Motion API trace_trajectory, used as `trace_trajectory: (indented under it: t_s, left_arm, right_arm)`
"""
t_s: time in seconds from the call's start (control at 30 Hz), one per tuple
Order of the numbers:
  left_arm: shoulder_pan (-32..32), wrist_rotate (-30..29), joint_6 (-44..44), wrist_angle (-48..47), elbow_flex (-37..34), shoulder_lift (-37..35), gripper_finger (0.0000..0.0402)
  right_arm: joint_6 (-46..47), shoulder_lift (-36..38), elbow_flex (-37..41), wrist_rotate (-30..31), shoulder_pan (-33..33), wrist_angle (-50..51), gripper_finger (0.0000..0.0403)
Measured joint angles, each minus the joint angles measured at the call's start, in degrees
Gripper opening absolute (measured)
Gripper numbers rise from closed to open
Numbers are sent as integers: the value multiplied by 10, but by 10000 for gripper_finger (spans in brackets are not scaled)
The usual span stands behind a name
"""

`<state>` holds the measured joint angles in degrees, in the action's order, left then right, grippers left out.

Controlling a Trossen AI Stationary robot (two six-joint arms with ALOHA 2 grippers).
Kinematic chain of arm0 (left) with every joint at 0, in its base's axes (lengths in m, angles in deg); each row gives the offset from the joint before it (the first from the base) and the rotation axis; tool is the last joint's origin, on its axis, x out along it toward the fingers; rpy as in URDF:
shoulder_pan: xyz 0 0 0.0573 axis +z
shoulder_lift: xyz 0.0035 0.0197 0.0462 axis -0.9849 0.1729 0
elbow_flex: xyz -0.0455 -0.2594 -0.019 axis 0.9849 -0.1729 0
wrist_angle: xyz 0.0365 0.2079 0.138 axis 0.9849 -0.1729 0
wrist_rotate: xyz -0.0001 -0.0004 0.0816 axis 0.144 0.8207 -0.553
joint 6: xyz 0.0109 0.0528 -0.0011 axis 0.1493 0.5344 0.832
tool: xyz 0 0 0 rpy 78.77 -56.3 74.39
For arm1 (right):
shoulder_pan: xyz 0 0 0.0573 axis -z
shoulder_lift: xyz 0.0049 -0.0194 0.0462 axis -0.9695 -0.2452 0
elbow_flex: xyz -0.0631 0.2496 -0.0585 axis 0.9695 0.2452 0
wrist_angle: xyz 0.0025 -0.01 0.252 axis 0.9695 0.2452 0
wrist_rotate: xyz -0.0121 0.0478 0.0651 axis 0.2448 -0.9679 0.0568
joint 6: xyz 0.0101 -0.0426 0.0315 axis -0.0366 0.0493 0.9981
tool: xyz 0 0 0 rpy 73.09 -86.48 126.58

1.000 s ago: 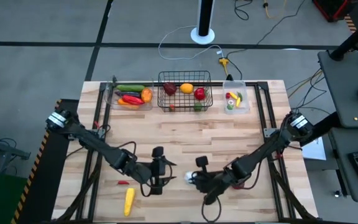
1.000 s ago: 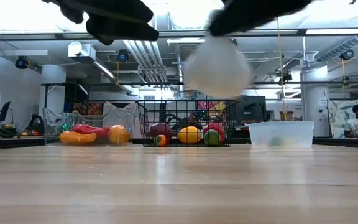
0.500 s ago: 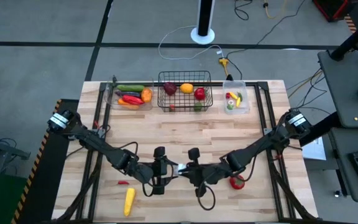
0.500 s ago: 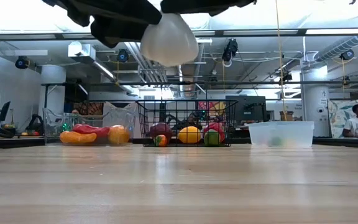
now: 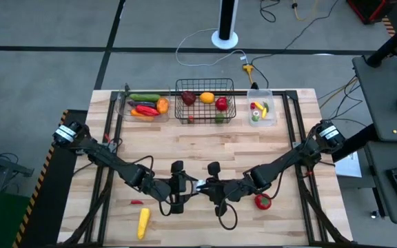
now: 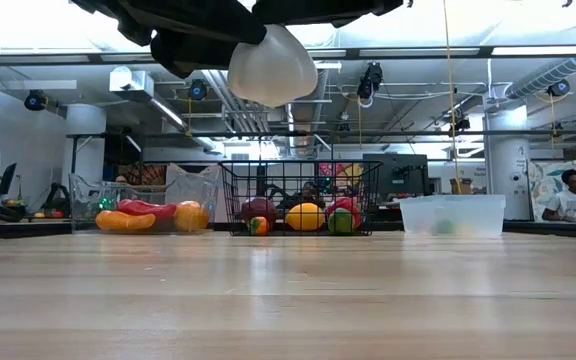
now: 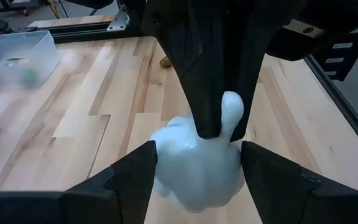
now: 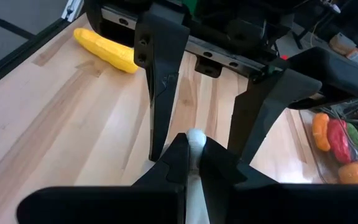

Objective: Sort produce into baskets
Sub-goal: Put the garlic into the clear bin

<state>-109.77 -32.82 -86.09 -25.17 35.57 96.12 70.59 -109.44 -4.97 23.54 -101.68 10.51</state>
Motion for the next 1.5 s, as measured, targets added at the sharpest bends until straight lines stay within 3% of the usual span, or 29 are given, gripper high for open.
trace_trajectory:
  t_s: [0.13, 0.4, 0.57, 0.73, 0.9, 1.5]
  left_arm:
    - [2, 1, 7, 0, 0, 0, 197]
    - [2, 2, 13, -9, 0, 0, 87]
    - [3, 3, 22, -10, 0, 0, 44]
    - [3, 7, 25, -22, 0, 0, 26]
    - [4, 22, 24, -34, 0, 1, 11]
    - [4, 23, -20, -94, -35, -5, 8]
  right_arm:
    - [5, 0, 0, 2, 0, 4, 17]
    - [11, 0, 1, 4, 1, 11, 17]
    - [14, -1, 1, 6, 1, 13, 17]
    - [23, -10, 1, 6, 1, 12, 24]
    - [58, -19, 2, 1, 5, 6, 58]
    - [75, -17, 8, 7, 7, 10, 140]
